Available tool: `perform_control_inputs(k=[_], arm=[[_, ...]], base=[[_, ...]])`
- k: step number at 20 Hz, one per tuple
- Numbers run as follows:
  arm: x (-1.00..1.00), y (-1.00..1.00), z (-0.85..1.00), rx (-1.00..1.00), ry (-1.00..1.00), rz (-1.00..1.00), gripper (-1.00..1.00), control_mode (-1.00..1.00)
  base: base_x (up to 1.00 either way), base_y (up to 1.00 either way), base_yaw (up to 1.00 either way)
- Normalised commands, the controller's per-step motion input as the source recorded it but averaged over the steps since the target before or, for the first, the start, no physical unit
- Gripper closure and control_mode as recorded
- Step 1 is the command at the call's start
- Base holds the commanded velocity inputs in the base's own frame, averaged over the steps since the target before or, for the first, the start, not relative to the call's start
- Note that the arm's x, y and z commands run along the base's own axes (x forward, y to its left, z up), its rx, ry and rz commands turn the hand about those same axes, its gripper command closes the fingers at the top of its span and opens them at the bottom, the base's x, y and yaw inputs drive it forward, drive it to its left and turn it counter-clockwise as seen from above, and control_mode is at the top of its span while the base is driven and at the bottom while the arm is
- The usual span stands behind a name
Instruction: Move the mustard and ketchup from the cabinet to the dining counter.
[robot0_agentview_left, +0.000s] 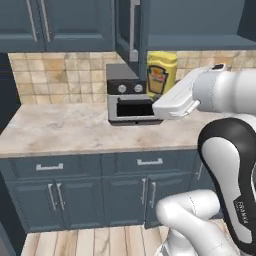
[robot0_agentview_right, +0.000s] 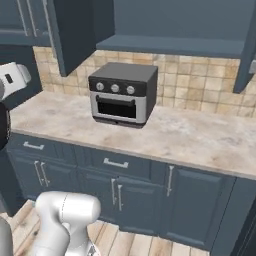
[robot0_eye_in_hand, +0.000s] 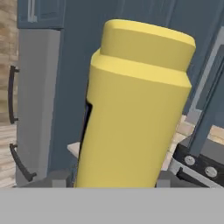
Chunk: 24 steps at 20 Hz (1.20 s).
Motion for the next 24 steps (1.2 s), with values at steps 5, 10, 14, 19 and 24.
perform_control_inputs(k=[5, 10, 14, 19, 24], arm=[[0.0, 0.0, 0.0, 0.0, 0.0, 0.0, 1.0, 1.0], [0.0, 0.0, 0.0, 0.0, 0.0, 0.0, 1.0, 1.0], [0.0, 0.0, 0.0, 0.0, 0.0, 0.0, 1.0, 1.0], [0.0, 0.0, 0.0, 0.0, 0.0, 0.0, 1.0, 1.0], [0.0, 0.0, 0.0, 0.0, 0.0, 0.0, 1.0, 1.0]], base=[[0.01, 0.33, 0.78], [0.0, 0.3, 0.81], [0.15, 0.27, 0.71], [0.46, 0.13, 0.57], [0.79, 0.02, 0.39]])
